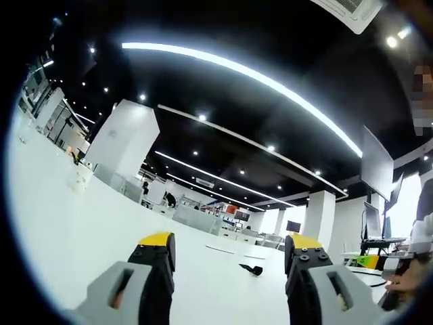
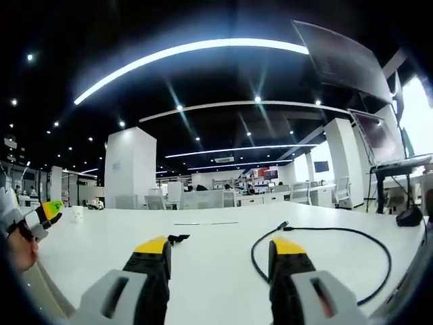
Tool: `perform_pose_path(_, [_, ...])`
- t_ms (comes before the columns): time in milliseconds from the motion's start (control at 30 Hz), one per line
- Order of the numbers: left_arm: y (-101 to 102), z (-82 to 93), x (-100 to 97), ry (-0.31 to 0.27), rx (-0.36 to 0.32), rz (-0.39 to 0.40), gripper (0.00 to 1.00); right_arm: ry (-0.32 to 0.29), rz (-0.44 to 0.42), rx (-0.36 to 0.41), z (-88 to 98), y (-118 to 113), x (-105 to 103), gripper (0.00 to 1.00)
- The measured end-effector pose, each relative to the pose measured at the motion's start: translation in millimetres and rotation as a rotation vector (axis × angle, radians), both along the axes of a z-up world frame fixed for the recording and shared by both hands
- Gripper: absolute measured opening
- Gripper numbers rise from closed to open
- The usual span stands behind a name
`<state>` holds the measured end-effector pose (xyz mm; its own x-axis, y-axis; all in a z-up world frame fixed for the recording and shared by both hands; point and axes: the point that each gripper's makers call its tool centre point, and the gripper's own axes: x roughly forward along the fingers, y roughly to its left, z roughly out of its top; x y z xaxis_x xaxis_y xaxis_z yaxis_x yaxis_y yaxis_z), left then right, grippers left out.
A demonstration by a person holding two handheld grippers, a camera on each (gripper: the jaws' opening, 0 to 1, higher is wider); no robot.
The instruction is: Find the charging cable on the desk, coil it up and secure with Velcro.
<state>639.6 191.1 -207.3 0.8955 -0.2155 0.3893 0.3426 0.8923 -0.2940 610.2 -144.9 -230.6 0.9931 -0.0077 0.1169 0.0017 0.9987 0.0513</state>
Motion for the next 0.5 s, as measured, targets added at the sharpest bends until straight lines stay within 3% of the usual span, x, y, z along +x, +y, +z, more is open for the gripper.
perform_pose_path(267, [18.2, -2.2, -0.2, 0.011, 0.017, 0.062, 0.65, 0.004, 0.017, -0.008, -1.2, 10.6, 2.5, 0.59])
perform_pose_path(500, [23.6, -6.9, 0.9, 0.024, 0.002, 0.063, 0.65, 0.017, 0.017, -0.010, -3.8, 12.1, 5.1, 0.59])
